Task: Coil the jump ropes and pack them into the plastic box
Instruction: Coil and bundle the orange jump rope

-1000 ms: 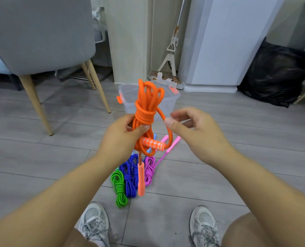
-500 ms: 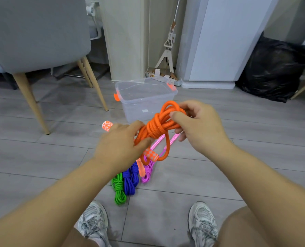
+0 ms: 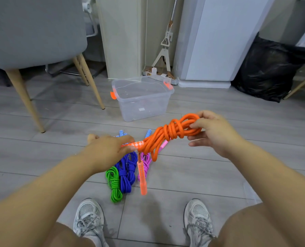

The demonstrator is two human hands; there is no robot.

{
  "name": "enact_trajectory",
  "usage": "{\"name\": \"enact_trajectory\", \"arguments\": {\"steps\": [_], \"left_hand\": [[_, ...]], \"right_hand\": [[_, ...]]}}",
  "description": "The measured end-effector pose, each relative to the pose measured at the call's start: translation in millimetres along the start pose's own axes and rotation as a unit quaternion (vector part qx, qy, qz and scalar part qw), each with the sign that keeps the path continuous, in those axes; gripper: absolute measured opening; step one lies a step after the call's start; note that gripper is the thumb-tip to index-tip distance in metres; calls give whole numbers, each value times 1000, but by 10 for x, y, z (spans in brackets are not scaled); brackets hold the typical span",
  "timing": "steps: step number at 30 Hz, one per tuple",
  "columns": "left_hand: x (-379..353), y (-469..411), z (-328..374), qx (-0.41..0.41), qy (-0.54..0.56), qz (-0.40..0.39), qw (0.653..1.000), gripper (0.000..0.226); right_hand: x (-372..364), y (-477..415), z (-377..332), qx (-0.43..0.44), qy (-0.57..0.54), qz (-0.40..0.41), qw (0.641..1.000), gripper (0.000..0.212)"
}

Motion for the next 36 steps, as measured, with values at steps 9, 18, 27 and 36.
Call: {"name": "enact_trajectory", "arguments": {"steps": [9,18,27,36], "left_hand": [[50,-64,136,-26,92,42,995,13],[74,-39,90,-43,117,31,992,29],[65,-52,-27,-31,163,24,986,27],[-77,-71,116,-63,75,34,995,23]], "right_hand": [[-138,-27,82,36,82,-8,996,20],[-149,-66,38,85,67,-55,993,14],[-103,-45,168,117,271,-101,950,15],[-341,106,83,260,429,-82,861,14]]}}
Point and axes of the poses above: each hand's wrist, its own y-axis away from the middle knuckle, its own x-axis out of the back of the hand, z = x × y, the point moved 9 cm from there along -y, towards the middle knuckle, and after that the axes turned 6 degrees about z, right-handed, at the moved point
